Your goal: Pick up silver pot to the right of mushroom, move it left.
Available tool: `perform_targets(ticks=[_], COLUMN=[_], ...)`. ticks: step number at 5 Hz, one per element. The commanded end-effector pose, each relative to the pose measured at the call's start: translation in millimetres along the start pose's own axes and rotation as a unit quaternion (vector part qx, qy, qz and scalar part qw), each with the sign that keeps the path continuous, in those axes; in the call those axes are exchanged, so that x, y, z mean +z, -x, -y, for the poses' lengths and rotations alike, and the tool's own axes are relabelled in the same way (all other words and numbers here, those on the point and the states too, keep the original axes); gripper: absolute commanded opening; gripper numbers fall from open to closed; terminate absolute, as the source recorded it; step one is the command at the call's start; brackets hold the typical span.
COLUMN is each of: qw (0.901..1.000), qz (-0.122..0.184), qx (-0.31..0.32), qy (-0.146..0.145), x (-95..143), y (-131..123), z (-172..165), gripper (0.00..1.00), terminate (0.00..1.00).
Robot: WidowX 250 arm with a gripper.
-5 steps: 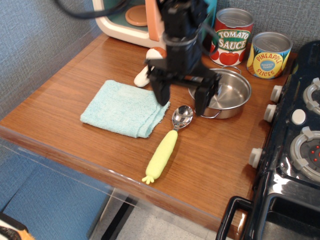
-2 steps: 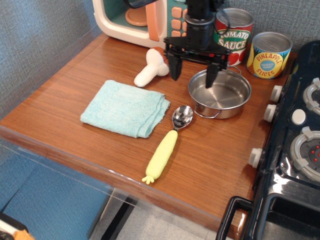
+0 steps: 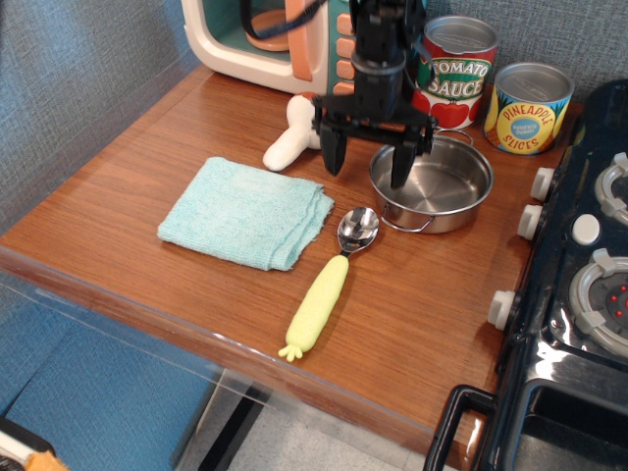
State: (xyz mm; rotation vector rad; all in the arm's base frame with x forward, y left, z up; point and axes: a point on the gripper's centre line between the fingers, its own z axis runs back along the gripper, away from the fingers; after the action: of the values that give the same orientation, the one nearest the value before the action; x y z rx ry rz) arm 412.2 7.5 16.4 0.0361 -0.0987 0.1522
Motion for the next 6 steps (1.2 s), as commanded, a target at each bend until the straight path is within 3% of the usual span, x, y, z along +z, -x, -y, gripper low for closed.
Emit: perform_targets(ticks=[1, 3, 4, 5, 6], qw=[0.9997, 0.9996, 0.9992, 0.996, 0.9908], qz=[0.025, 0.027, 0.031, 0.064, 0.09], qx=[-0.003, -0.002, 0.0, 0.005, 0.036], qy=[0.004, 0.008, 0.024, 0.063, 0.094], x=[7.5, 10.7, 19.3, 55.3, 93.8], y=[-12.0, -8.2, -7.2, -3.6, 12.5], z=[2.6, 3.6, 8.3, 11.6, -9.5], gripper=[0.0, 0.0, 0.0, 0.0, 0.0], terminate=[0.0, 0.0, 0.0, 0.0, 0.0])
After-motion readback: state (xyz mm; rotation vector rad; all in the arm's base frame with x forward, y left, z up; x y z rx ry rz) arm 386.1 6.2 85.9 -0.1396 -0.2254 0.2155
